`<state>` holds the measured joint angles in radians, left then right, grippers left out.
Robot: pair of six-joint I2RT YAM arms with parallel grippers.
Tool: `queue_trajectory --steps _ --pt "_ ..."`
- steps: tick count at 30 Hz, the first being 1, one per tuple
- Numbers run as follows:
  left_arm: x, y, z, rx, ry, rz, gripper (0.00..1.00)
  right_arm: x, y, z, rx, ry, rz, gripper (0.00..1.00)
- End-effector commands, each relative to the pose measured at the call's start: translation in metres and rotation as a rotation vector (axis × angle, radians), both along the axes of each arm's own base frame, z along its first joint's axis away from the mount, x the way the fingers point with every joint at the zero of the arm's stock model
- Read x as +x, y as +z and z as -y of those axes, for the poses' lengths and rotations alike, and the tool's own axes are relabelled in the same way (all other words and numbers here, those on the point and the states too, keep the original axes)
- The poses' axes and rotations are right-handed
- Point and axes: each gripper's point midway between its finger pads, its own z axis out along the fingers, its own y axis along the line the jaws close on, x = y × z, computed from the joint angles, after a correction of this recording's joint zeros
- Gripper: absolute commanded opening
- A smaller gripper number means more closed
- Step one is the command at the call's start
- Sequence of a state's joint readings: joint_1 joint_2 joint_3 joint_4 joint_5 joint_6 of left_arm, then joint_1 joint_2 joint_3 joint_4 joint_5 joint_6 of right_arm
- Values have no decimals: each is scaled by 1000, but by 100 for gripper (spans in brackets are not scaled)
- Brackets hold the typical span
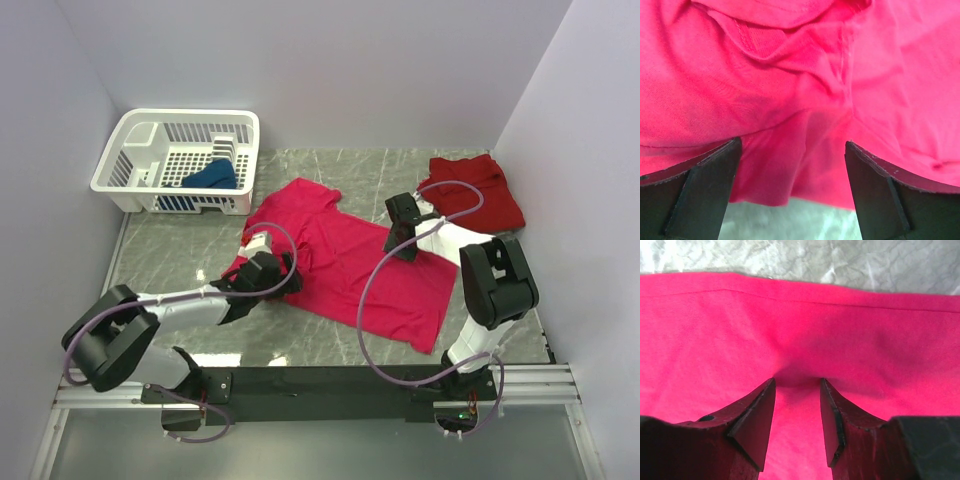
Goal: Fold and stack the t-shirts
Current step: Fold the tshirt
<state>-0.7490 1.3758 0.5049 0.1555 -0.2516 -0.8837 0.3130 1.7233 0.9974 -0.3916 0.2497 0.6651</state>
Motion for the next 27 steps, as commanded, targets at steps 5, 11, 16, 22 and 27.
queue_trajectory --steps 5,11,16,22,27 --pt "-78 -38 -19 13 17 -230 92 -1 12 21 -25 -1 -5 48" --pt "-109 -39 -12 -22 -6 -266 93 -9 13 40 -7 -23 -6 48" --pt "-127 -38 -2 -8 -26 -277 94 -12 15 49 -35 -13 -19 46" --pt "-112 -32 -14 84 23 -219 97 -31 51 54 -63 -31 85 47" --pt "-108 -30 -14 77 24 -200 98 -51 52 75 -81 -96 85 50"
